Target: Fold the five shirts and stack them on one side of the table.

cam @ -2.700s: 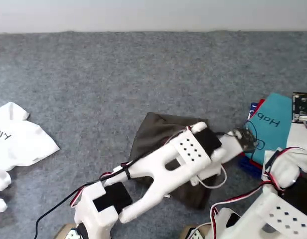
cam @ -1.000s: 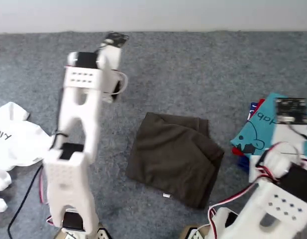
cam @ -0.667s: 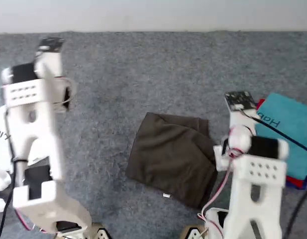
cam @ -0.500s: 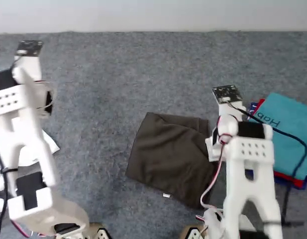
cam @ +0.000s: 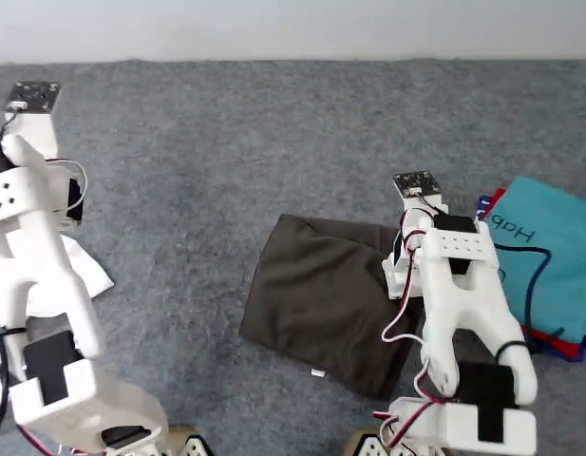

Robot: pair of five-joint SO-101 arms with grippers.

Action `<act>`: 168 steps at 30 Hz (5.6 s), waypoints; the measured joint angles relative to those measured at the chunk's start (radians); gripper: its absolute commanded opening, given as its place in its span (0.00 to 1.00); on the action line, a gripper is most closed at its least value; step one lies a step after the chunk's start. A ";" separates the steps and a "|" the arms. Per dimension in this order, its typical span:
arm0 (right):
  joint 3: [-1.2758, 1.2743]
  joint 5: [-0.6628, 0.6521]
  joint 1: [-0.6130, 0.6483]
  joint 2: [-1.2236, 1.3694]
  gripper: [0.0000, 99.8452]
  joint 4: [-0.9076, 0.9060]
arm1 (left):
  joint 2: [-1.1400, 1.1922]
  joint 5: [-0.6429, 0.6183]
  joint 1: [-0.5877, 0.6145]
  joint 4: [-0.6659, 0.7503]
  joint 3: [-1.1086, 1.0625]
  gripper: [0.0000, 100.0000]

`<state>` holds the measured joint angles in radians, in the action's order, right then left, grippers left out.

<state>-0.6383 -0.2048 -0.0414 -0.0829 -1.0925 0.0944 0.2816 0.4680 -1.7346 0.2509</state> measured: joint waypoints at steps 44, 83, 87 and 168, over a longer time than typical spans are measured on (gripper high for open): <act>0.600 -0.479 -0.031 0.511 0.21 -0.226 | 0.000 0.002 0.000 0.009 -0.115 0.01; 0.927 -0.453 -0.029 0.760 0.09 -0.628 | 0.000 0.002 0.000 0.009 -0.115 0.01; 0.931 -0.453 -0.034 0.761 0.01 -0.586 | 0.000 0.002 0.000 0.009 -0.115 0.01; 0.824 -0.316 -0.552 -0.009 0.01 -0.661 | 0.756 -0.057 -0.878 0.015 0.545 0.08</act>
<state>0.1857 -0.5209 -0.5938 -0.0921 -1.7538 0.8508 0.2248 -0.4097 -1.7192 0.7956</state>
